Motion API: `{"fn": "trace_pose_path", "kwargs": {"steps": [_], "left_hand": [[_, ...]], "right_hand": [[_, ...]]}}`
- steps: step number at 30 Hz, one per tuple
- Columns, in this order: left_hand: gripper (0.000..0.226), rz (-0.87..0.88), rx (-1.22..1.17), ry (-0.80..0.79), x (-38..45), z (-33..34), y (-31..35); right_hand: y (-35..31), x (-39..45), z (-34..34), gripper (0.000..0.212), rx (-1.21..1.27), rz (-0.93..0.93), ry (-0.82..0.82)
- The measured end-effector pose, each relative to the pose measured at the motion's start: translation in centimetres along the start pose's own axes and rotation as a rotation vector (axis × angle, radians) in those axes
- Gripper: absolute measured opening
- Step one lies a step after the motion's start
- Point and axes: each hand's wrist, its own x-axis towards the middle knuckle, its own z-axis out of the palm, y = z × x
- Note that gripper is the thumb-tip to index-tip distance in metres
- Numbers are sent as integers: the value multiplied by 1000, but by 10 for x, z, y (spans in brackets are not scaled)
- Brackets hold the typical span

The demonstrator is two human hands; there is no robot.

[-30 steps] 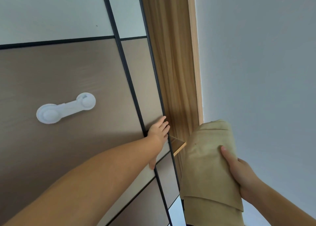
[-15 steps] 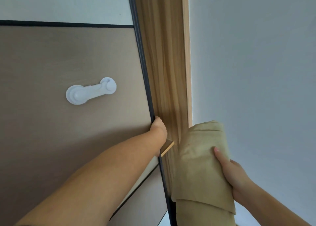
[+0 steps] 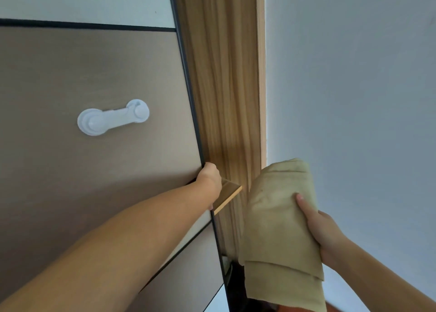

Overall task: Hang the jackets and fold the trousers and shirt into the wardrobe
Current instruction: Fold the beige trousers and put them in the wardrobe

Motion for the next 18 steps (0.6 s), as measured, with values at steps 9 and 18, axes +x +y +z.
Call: {"fn": "trace_pose_path", "kwargs": {"steps": [9,18], "left_hand": [[61,-14,-60,-116,-76,35,17],[54,-21,-142,-135,-162,82,35]], "right_hand": [[10,-19,30,56,-50,16,-105],[28,-50,76,85,-117,85,-223]]}}
